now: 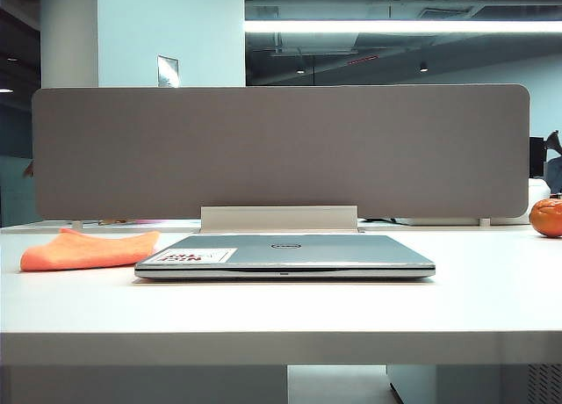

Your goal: Pick up the orange rag and put it over the laptop.

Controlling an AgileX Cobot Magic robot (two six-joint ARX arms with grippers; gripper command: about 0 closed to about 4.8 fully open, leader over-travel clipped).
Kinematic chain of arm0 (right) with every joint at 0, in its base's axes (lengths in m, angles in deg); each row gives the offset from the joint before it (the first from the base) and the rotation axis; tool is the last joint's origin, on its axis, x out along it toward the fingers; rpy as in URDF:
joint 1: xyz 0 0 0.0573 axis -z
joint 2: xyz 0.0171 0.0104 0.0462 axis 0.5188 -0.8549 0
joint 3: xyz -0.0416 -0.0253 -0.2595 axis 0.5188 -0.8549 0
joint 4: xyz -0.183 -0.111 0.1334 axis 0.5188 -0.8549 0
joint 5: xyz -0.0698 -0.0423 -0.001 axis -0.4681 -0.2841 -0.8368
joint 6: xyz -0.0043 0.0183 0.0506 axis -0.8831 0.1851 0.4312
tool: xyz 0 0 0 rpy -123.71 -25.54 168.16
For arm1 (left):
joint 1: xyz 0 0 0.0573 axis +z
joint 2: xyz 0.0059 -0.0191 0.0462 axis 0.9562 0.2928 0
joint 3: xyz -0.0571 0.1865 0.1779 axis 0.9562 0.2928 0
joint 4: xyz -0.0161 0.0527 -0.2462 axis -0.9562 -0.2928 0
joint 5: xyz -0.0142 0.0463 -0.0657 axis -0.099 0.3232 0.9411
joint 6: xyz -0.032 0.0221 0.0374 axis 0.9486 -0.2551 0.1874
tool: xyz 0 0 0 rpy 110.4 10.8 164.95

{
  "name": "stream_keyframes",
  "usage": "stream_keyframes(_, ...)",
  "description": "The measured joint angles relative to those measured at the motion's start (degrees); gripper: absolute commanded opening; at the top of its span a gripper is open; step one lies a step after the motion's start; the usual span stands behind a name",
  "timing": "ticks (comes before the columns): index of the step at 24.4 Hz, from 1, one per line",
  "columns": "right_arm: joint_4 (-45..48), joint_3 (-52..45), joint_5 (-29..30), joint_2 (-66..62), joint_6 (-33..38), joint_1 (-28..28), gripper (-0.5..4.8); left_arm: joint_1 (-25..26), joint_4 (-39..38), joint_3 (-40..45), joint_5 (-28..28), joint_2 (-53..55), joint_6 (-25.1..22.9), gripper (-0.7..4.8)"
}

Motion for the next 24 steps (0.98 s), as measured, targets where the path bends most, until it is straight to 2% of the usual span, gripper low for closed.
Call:
stream_keyframes(19,1.9,0.0,0.0,0.0,0.0,0.0,-0.05,0.0,0.0,0.0,-0.1,0.0,0.0,-0.06)
stream_keyframes(24,3.9,0.0,6.5,0.0,0.0,-0.1,-0.05,0.0,0.0,0.0,-0.2,0.0,-0.3,-0.06)
